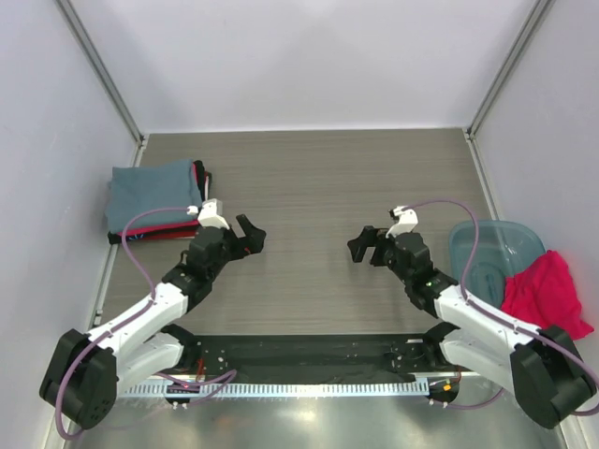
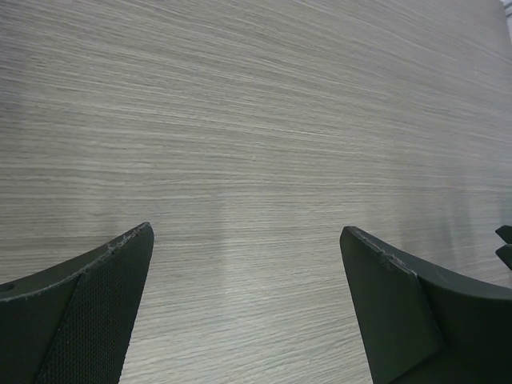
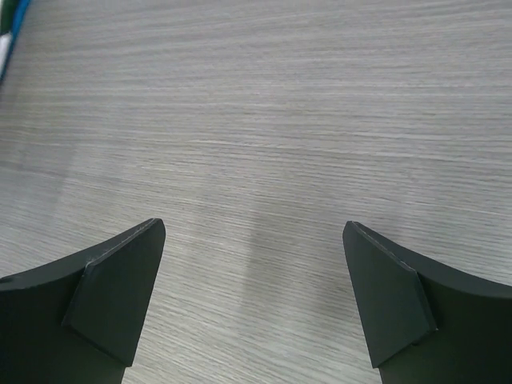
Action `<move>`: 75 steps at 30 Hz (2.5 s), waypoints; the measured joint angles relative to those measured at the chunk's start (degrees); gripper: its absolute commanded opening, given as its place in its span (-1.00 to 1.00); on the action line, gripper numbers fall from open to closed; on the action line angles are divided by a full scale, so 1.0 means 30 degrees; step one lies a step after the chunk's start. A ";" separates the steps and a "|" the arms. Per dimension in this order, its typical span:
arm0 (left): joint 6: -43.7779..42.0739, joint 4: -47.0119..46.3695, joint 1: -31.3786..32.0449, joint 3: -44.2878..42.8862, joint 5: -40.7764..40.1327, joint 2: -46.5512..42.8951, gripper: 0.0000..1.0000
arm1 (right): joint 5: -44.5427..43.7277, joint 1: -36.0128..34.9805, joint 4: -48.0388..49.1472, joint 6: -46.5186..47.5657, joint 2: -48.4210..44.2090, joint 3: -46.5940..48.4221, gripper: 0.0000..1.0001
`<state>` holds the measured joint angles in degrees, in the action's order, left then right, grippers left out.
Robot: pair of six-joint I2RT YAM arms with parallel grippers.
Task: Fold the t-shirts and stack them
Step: Grab the tshirt from the pile
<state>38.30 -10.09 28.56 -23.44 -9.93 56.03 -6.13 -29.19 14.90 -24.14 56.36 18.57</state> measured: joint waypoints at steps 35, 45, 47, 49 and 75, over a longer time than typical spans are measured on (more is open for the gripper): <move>0.1107 -0.0291 0.0000 0.0000 0.2040 0.0051 0.99 | -1.9365 1.1482 -1.8156 -0.8925 0.0743 0.9916 0.99; 0.1727 -0.0670 0.0058 0.0000 0.2856 0.0860 0.99 | -1.6713 2.0036 -1.8884 -1.1387 0.2025 0.9916 0.89; 0.1756 -0.0780 0.0066 0.0000 0.3060 0.1166 0.99 | -1.6466 2.0210 -1.8833 -1.1599 0.2951 1.0375 0.89; 0.1756 -0.0845 0.0073 0.0000 0.3264 0.1486 0.99 | -1.6283 2.0422 -1.8666 -1.1810 0.3738 1.0615 0.89; 0.1596 -0.1982 0.0073 0.0000 0.3228 0.3512 0.99 | -1.1081 2.5165 -1.4775 -1.2145 0.2339 0.8386 -0.98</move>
<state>43.09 -16.03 28.77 -23.44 -0.25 66.57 -39.38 46.30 -29.43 -60.58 63.37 43.72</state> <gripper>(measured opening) 0.994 0.049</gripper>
